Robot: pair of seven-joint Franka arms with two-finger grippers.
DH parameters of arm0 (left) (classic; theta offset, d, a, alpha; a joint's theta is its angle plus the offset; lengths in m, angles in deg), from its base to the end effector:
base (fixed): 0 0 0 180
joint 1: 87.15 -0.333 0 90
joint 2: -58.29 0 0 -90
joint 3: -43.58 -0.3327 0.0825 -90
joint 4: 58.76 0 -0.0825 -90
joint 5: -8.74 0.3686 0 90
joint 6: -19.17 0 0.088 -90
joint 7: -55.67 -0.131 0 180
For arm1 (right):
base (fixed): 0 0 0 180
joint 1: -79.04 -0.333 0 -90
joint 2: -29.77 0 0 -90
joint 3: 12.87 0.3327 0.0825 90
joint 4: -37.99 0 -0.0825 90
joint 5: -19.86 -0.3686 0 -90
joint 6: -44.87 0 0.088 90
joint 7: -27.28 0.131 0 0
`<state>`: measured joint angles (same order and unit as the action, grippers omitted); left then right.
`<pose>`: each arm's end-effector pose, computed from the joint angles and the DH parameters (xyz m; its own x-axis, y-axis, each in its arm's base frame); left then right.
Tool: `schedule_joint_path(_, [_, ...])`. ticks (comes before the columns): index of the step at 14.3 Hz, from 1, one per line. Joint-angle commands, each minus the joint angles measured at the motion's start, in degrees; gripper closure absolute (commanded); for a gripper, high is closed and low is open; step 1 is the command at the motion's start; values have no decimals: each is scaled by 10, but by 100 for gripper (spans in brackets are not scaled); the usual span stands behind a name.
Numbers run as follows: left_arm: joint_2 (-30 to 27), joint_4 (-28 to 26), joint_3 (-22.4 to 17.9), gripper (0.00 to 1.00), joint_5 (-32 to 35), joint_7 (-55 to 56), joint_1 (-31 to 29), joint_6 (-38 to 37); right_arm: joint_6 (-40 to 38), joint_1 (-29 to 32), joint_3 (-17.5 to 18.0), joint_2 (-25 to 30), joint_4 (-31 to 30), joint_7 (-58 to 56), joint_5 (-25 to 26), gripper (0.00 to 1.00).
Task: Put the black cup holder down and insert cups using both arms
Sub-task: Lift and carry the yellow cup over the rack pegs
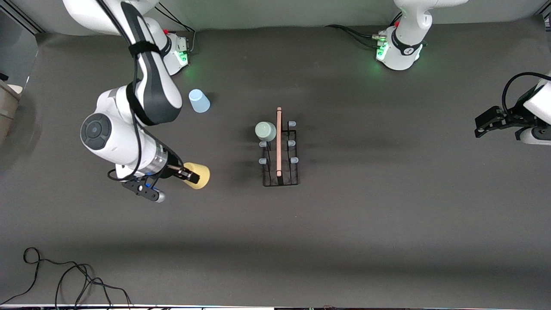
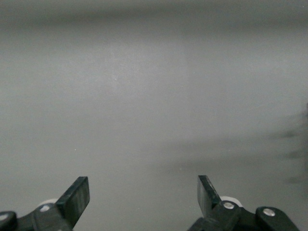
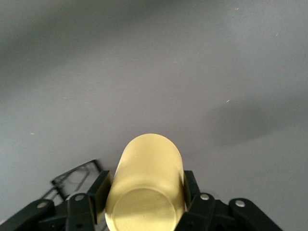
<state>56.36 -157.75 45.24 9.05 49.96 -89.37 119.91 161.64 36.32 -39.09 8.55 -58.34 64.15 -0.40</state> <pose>0.5434 0.0057 0.5798 0.9939 -0.0908 0.0632 -0.0902 -0.9958 -0.0127 0.6044 0.2380 0.4056 0.8860 -0.4571 -0.0779 -0.4637 -0.8749 -0.1396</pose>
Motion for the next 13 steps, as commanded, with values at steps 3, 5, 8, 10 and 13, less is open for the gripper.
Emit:
schedule_joint_path(3, [6, 15, 0, 0, -6, 3, -2, -6, -13, -59, -1, -31, 67, 149, -11, 100])
schedule_joint_path(5, [6, 15, 0, 0, -6, 3, -2, -10, -13, -76, -2, -59, 101, 203, -5, 100])
schedule_joint_path(8, [6, 15, 0, 0, -6, 5, -2, -11, -10, -96, -1, -95, 140, 264, -5, 100])
schedule_joint_path(10, [7, 14, 1, 0, -6, 11, 0, -13, -7, -118, -2, -124, 160, 297, -5, 100])
schedule_joint_path(13, [9, 15, 1, 0, -6, 26, 4, -9, 13, -133, -2, -151, 171, 321, -2, 100])
